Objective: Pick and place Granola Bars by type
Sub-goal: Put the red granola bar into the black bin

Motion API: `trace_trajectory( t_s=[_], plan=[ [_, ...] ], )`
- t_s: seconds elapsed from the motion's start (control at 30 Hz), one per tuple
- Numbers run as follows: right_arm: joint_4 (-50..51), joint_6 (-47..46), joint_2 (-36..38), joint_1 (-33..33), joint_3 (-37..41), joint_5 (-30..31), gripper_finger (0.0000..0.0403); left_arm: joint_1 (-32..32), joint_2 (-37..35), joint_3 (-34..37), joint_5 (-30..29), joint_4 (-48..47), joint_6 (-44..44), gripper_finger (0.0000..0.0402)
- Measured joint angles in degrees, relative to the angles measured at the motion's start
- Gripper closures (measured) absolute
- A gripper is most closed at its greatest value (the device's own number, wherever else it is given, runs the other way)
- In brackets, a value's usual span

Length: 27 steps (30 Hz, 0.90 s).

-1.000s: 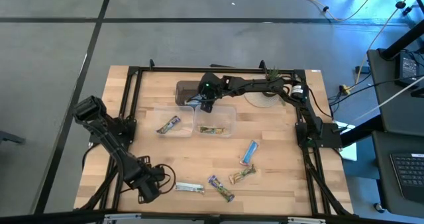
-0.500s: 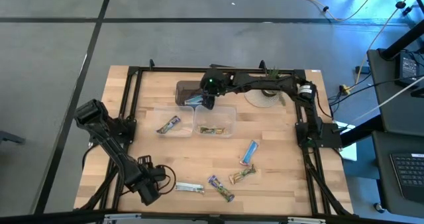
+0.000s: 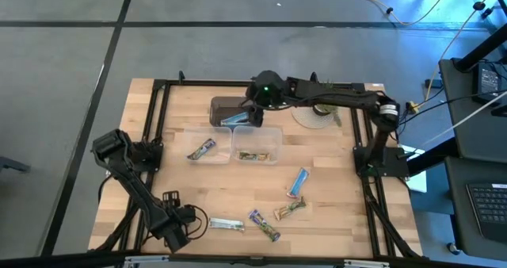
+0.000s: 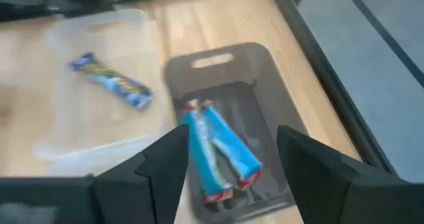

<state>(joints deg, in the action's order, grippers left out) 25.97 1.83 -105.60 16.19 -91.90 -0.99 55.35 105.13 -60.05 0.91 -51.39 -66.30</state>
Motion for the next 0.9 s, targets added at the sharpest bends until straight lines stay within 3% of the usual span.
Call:
trace_trajectory(
  t_s=[0.33,0.5,0.6,0.73,0.9],
  plan=[
    [11.8,2.7,11.7,-7.0,-0.1,0.6,0.0172,0.2,-2.0,-0.4,-5.4,1.3,-0.3,0.0118],
    [22.2,-0.2,15.7,-10.9,0.0,6.0,0.0172,0.4,-2.1,-0.4,-6.4,1.5,-0.4,0.0120],
    [27.3,-3.6,16.8,-13.1,0.0,6.0,0.0172,0.4,-2.1,-0.4,-8.2,1.8,0.0,0.0122],
    [34.4,-6.1,16.7,-16.0,0.8,4.2,0.0172,-0.6,-2.1,-0.4,-10.0,3.1,2.1,0.0138],
    [34.9,-6.1,16.7,-18.9,5.4,2.9,0.0172,-2.8,-2.0,-0.4,-10.9,6.4,5.2,0.0178]
  ],
)
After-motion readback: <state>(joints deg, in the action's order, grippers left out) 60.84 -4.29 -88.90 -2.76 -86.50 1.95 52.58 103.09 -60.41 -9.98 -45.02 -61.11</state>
